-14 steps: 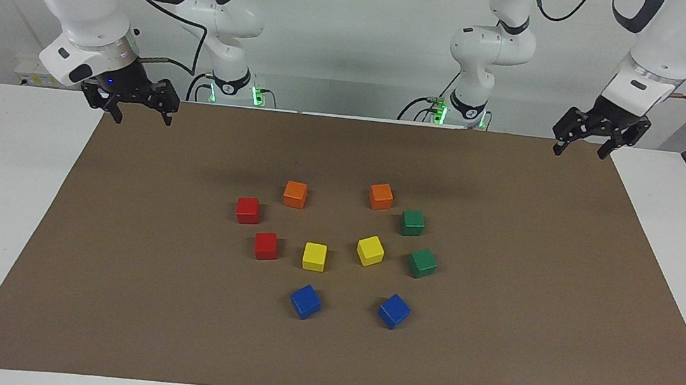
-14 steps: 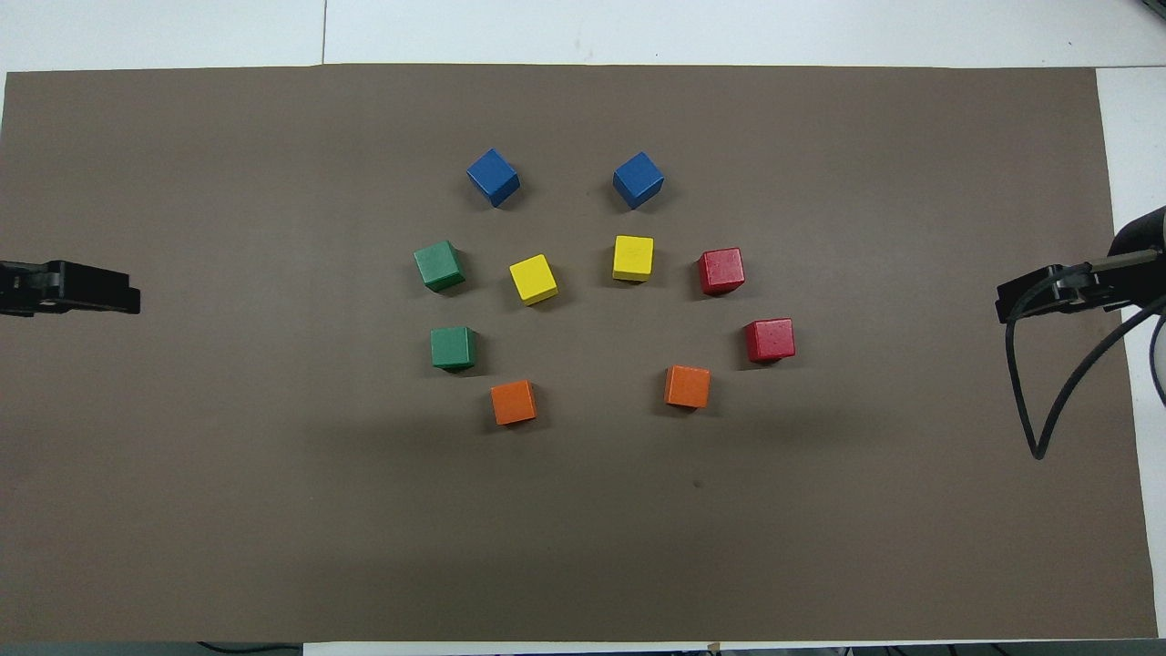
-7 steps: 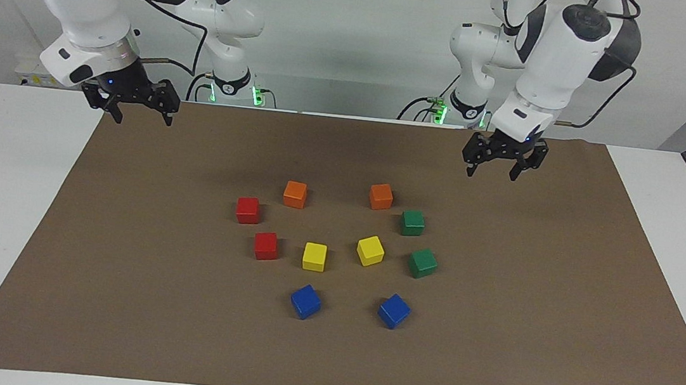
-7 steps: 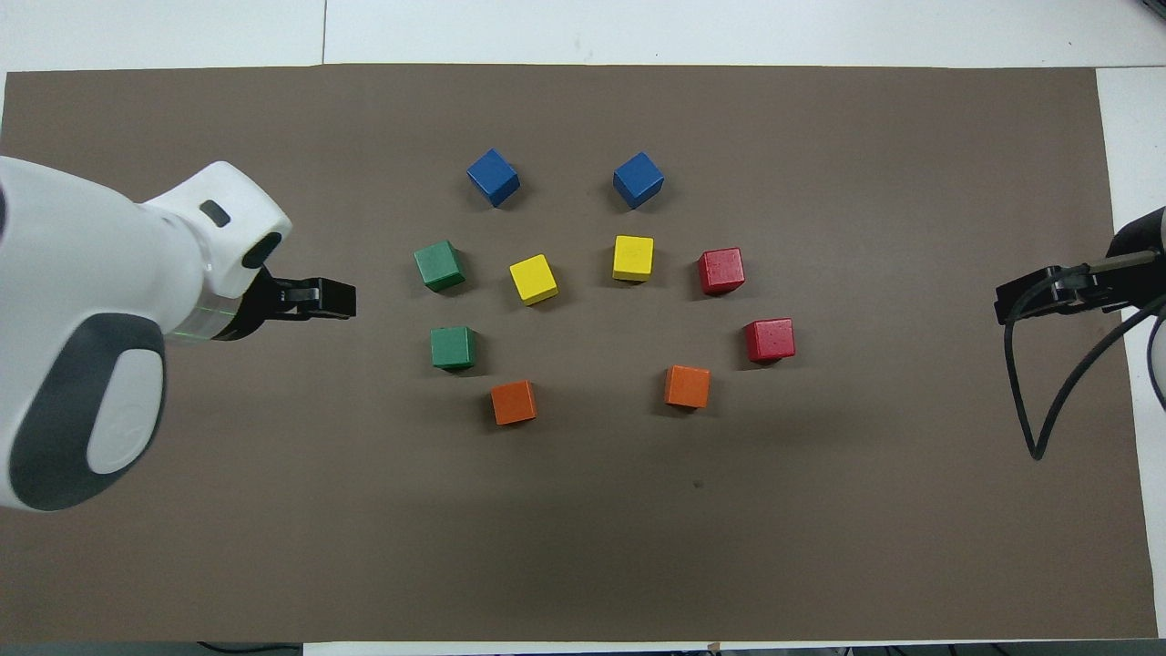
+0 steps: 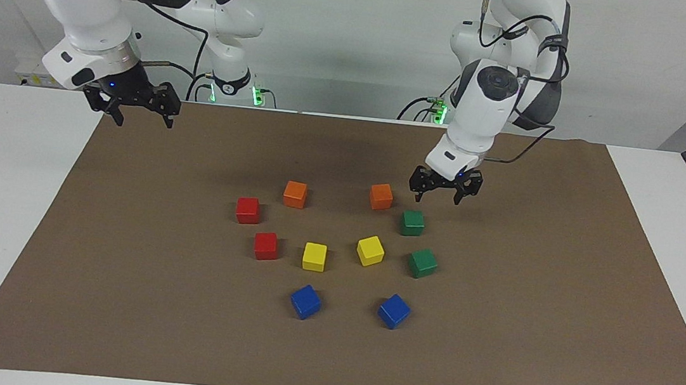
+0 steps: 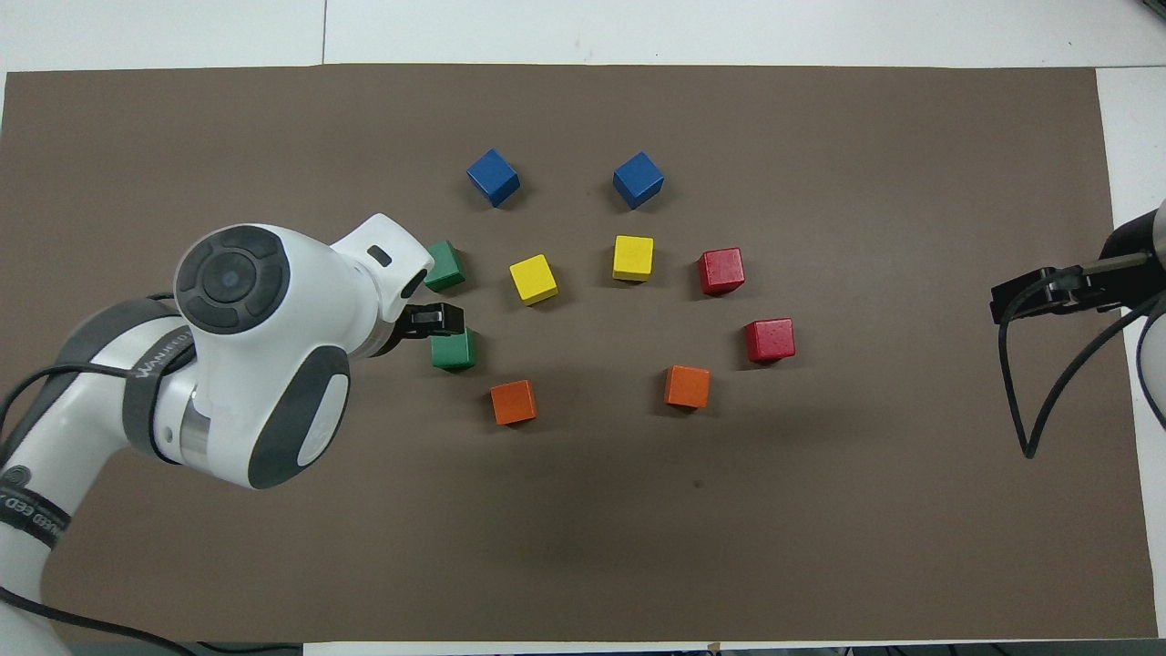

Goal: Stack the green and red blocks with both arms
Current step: 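Reach the left gripper to one green block while the right gripper reaches red, then grasp the green block with the left gripper while the right gripper grasps red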

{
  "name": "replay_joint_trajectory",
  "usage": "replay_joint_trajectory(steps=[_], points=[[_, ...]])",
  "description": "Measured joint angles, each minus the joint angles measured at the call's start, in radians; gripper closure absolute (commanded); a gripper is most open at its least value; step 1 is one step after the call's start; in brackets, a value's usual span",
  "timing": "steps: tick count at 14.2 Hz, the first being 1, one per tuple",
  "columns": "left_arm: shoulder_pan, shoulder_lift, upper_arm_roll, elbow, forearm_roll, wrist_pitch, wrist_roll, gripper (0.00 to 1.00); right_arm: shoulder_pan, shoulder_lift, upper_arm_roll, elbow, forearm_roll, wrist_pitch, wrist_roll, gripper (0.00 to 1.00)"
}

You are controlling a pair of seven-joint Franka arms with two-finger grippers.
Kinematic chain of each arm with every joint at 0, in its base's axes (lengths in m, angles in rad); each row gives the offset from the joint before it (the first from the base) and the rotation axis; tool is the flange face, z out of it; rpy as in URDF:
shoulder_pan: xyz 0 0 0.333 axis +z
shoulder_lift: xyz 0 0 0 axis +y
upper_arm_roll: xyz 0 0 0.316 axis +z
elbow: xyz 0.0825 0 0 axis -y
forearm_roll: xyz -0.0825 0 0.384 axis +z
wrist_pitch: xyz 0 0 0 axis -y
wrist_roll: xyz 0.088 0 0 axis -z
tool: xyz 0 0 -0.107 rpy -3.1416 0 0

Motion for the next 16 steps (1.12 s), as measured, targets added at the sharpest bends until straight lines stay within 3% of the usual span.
replay_joint_trajectory(steps=[4,8,11,16], points=[[-0.03,0.03,0.001,-0.036,0.0,0.037,-0.042,0.0,0.075,0.0,0.004,-0.026,0.031,0.071,0.136,0.01],[-0.031,0.06,0.003,-0.051,0.0,0.095,-0.073,0.0,0.203,0.006,0.01,-0.151,0.031,0.248,0.275,0.01],[-0.031,0.105,0.004,-0.063,0.0,0.156,-0.112,0.0,0.222,0.028,0.01,-0.262,0.031,0.397,0.29,0.01],[-0.044,0.184,0.003,-0.067,0.0,0.238,-0.125,0.0,0.263,0.099,0.011,-0.358,0.031,0.597,0.335,0.01]])
